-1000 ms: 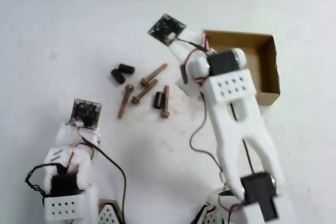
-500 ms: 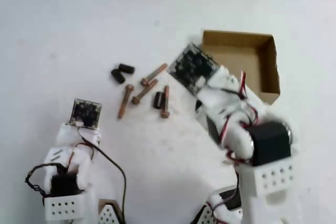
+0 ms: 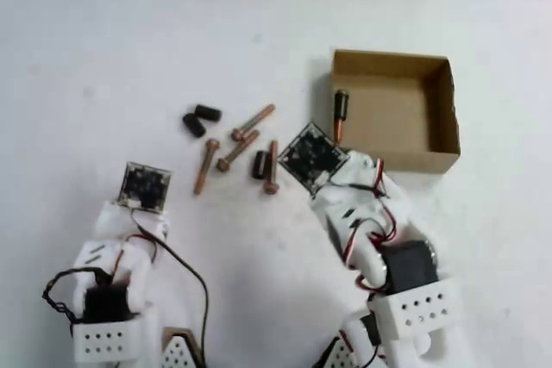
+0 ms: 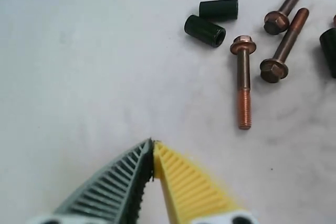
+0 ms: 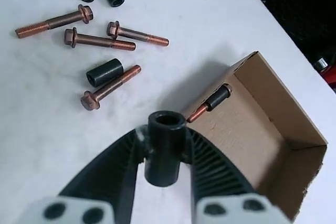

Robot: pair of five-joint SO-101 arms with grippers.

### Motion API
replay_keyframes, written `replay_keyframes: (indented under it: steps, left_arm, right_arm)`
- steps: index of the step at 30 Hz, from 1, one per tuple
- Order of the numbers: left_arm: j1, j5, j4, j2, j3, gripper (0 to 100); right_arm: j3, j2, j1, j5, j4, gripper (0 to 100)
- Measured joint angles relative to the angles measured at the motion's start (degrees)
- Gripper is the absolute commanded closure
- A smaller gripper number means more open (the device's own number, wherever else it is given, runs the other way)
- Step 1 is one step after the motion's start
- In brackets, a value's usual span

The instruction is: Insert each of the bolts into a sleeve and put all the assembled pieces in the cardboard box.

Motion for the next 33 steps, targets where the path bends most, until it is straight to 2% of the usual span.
replay_keyframes:
  steps: [5,7,15,23,33]
  left_arm:
    - [0.4,-0.8,3.4,0.0,-4.7,98]
    - [0.4,-3.3,4.8,0.0,-7.1,98]
    - [0.4,-6.9,11.1,1.1,-18.8,98]
    - [0.9,-6.9,14.9,29.1,-40.7,98]
    - [9.2,-7.1,17.8,63.7,-56.0,98]
  right_arm:
    - [8.2,-3.2,0.0,-8.4,-9.8,98.2]
    - [10.5,-4.0,0.0,-11.2,-12.4,98.2]
    - [15.2,-7.6,-6.2,-12.7,-14.3,98.2]
    - [24.8,-17.1,-6.6,-12.7,-19.7,98.2]
    - [34.0,-32.8,-6.6,-12.9,-21.1,98.2]
